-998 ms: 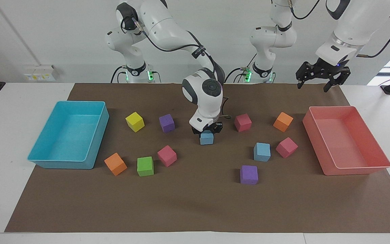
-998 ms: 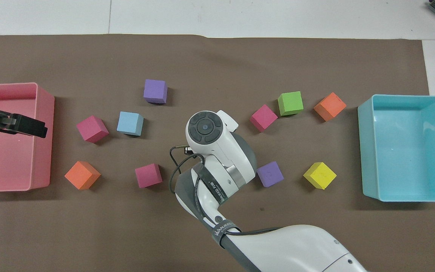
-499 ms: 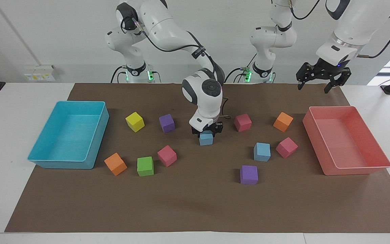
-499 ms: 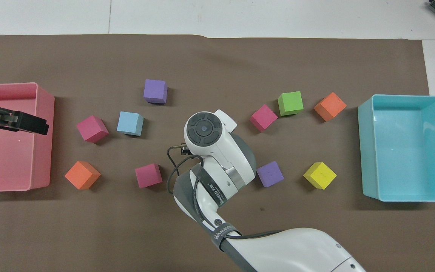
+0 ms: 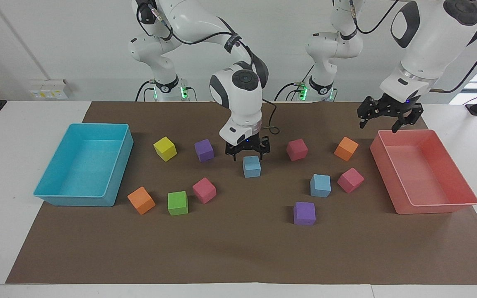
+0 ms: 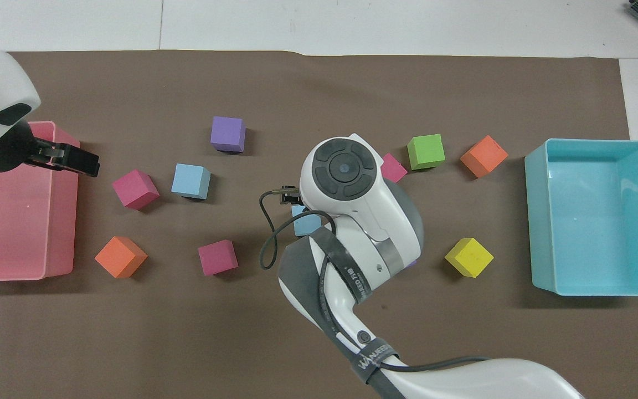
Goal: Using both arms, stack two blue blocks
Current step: 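Carry the blue cube with the right gripper to the table center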
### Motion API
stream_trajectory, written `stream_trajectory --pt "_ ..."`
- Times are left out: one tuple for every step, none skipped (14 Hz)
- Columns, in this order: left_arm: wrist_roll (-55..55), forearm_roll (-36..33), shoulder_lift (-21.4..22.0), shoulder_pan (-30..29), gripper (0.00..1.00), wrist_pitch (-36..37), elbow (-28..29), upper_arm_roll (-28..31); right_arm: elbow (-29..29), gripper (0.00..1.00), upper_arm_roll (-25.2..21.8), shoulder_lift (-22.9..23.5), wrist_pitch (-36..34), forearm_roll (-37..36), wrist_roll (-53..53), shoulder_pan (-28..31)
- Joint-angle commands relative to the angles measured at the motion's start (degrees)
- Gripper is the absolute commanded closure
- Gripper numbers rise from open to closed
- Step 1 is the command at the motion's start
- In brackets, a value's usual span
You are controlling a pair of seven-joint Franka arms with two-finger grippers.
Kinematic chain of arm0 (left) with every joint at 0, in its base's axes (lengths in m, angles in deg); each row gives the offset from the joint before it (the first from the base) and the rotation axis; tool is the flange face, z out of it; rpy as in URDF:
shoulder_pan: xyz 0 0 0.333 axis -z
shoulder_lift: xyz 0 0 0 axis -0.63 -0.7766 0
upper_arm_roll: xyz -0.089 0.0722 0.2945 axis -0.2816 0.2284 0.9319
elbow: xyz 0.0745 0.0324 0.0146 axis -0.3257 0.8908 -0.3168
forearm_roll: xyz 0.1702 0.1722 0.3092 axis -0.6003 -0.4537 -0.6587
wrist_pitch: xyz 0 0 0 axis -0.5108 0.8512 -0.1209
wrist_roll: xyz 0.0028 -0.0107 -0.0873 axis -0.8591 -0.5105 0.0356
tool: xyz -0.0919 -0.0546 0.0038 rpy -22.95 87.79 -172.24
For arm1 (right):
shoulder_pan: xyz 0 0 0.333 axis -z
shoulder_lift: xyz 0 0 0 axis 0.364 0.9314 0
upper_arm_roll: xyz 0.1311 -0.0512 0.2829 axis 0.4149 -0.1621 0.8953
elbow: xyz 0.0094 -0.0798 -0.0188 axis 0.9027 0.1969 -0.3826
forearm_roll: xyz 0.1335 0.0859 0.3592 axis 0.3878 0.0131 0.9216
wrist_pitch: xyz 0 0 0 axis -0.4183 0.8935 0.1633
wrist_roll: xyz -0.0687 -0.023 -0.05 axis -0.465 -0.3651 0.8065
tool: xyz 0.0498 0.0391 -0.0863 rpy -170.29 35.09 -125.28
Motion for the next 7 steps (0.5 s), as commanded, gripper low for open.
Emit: stream_trajectory --pt "-0.40 -0.48 0.07 2.14 0.00 -4.92 4.20 0.61 1.58 0.00 0.75 -5.06 -3.95 -0.14 4.55 3.71" --pt "-0.49 -0.39 0.07 2.67 0.00 -6.50 5.52 0.44 1.58 0.00 0.84 -5.86 -5.36 0.39 6.57 5.29" --pt "-0.57 -0.48 0.07 3.20 0.00 -7.91 7.10 0.44 1.58 0.00 0.93 -6.56 -6.68 0.56 8.42 6.87" --pt "-0.84 -0.48 -0.02 3.29 0.00 -9.84 9.12 0.44 1.58 0.00 0.93 -6.83 -7.74 1.87 10.09 8.11" --pt "-0.92 -0.39 0.07 3.29 0.00 -12.38 11.14 0.44 1.84 0.00 0.93 -6.92 -8.09 4.76 11.41 9.34" --pt "-1.01 -0.39 -0.02 3.29 0.00 -14.76 12.81 0.44 2.28 0.00 0.84 -6.92 -8.01 8.00 12.64 10.57" --pt "-1.01 -0.39 -0.02 3.38 0.00 -16.69 14.57 0.44 2.89 0.00 0.84 -6.92 -8.01 10.73 14.66 12.23"
